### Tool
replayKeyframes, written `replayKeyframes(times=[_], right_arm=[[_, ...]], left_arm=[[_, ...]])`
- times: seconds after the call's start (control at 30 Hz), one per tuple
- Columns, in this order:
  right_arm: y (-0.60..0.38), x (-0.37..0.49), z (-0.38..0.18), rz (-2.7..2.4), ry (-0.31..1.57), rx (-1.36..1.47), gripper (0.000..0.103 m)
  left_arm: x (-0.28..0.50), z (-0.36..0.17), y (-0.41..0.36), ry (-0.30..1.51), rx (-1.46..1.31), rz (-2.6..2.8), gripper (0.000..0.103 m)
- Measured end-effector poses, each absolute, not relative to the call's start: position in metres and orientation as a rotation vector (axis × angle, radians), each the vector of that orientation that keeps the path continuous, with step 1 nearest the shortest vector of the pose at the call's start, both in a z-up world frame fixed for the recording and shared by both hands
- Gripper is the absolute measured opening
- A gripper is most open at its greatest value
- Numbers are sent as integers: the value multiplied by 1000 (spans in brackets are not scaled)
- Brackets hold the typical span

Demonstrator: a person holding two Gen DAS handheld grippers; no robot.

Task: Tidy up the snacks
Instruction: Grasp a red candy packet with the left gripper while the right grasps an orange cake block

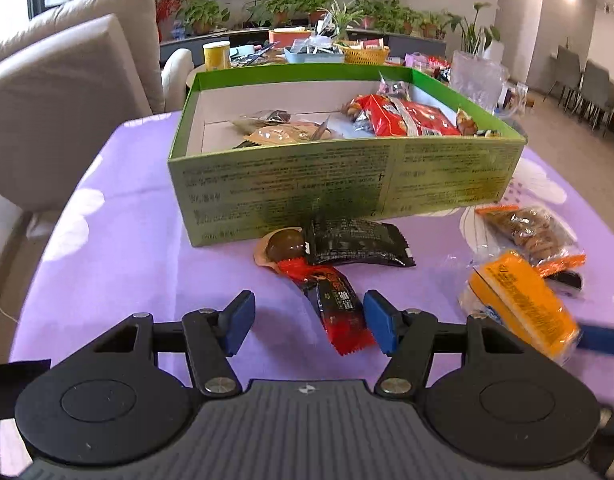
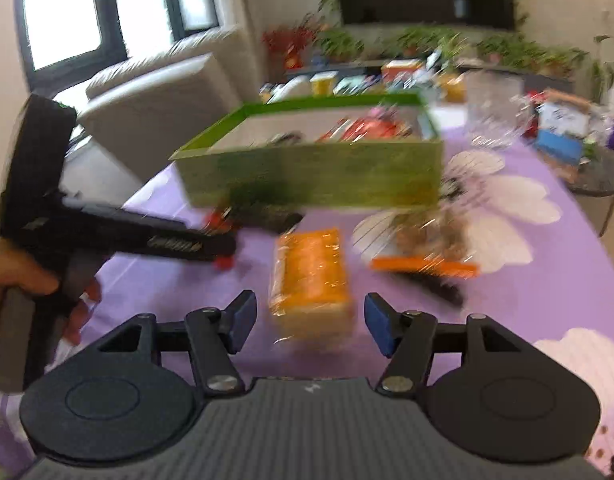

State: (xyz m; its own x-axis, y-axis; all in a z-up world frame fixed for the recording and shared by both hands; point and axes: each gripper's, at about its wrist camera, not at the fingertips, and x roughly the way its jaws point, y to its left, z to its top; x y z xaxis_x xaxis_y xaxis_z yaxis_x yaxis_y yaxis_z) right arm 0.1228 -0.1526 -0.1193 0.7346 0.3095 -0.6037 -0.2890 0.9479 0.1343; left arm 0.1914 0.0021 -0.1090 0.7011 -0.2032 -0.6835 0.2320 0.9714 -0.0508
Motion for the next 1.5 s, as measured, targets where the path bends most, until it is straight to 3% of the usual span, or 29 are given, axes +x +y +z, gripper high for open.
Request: replayKeyframes(times=[0.03,0.13,0.4,0.57,0.63,1.5], right_arm=[[-149,122,-121,342,670,27,59],[-131,118,-122,434,674,20,59],[-116,93,-107,561,551,-135,59],[-140,98,-103,409,478,-131,59],[-146,104,-105,382,457,-120,59],[-137,153,-128,477,579,-128,59]], left_arm=[[191,-109,5,751,31,-236,44],[191,-108,15,754,4,-220,32],[169,-104,46,760,-6,-214,26],[158,-103,51,761,0,-221,31],[157,-101,48,749,29,-206,47],[184,-105,34,761,69,-154,52]])
